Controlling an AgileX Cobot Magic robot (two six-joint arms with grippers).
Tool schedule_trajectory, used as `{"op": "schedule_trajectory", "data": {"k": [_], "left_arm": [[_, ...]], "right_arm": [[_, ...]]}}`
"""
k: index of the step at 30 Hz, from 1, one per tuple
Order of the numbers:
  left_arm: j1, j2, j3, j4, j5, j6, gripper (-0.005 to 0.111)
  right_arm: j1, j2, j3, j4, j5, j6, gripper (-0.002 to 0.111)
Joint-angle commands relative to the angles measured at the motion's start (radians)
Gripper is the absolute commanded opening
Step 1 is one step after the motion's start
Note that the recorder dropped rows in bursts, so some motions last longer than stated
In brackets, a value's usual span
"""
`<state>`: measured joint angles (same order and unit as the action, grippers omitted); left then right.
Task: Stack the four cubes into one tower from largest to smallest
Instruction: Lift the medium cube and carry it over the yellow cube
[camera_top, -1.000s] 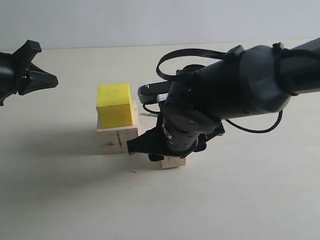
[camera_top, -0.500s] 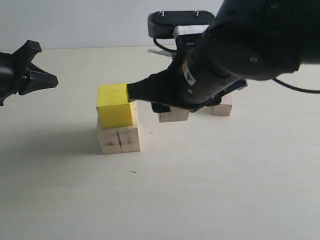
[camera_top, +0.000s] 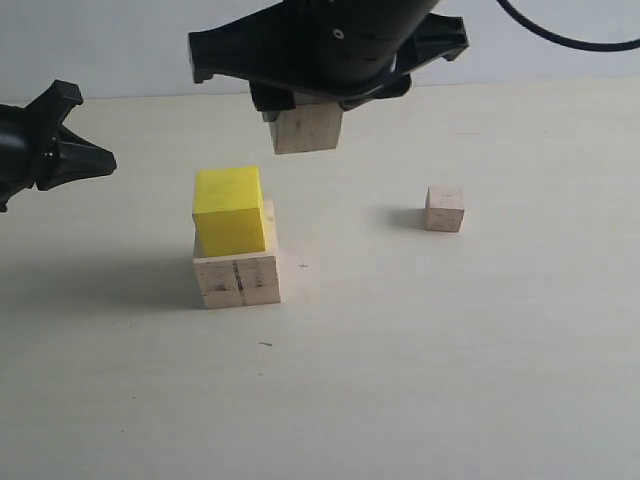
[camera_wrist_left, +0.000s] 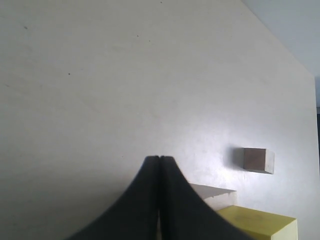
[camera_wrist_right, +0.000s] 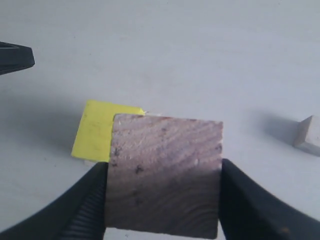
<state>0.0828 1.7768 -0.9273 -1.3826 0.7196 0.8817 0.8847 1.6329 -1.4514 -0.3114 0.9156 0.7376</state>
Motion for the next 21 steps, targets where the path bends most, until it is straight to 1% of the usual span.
{"op": "schedule_trajectory", "data": {"k": [1,8,14,21], "left_arm": [[-0.003,-0.008,0.004,-0.010,-0.001,0.005,0.000],[-0.003,-0.008,0.004,-0.016,-0.001,0.005,0.000],[-0.003,-0.008,0.004,-0.016,-0.001,0.005,0.000],[-0.003,-0.008,0.004,-0.018,-0.001,0.005,0.000]], "right_arm": [[-0.001,0.077,-0.096,0.055,0.051,-0.074,0.000],[0.068,0.208,-0.262,0.009,0.145,-0.097,0.000],[0.069,0.314,-0.389,0.032,0.216,-0.108,0.000],[0.069,0.389,-0.493,0.047,0.260,-0.102,0.000]]}}
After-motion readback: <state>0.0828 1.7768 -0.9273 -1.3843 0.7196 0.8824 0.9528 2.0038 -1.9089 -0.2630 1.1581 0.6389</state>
